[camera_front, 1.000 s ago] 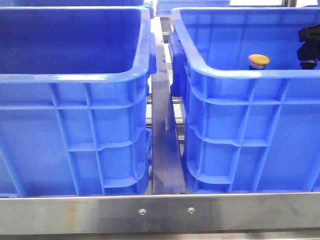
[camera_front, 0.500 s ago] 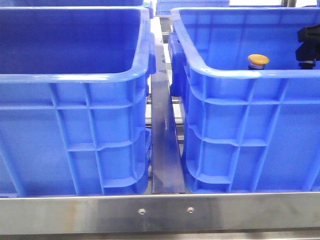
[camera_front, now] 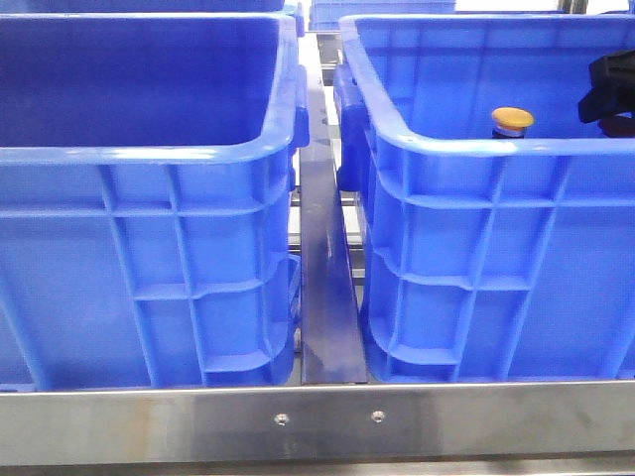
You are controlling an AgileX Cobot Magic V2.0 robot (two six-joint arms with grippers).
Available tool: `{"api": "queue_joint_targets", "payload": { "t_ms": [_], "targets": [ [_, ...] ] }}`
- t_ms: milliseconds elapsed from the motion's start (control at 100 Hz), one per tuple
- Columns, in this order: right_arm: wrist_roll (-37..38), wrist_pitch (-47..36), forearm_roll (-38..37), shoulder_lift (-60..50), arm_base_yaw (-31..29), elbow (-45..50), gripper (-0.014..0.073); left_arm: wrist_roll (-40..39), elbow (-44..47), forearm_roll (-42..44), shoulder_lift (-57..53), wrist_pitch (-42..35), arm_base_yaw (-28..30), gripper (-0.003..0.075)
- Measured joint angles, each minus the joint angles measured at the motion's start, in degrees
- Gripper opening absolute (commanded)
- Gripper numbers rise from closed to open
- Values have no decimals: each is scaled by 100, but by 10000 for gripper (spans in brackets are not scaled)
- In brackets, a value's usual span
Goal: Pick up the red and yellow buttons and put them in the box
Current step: 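Carry the red button into the crate beside the yellow one and release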
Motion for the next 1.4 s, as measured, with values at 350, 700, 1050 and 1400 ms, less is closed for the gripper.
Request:
{"api": "queue_joint_targets", "payload": {
  "t_ms": [350, 700, 1050, 1400],
  "targets": [
    [-12, 0, 0, -346, 0, 160, 496, 0, 0, 0, 0, -22, 0, 673],
    [128, 130, 0, -2262, 0, 1248, 287, 0, 0, 0, -47, -177, 737, 435],
    [163, 386, 0, -4152, 0, 2348, -67, 0, 650, 0, -901, -167, 2727, -19],
    [171, 666, -10, -5661, 0, 3425, -67, 0, 1986, 57, -3036, -167, 4296, -19]
  ]
}}
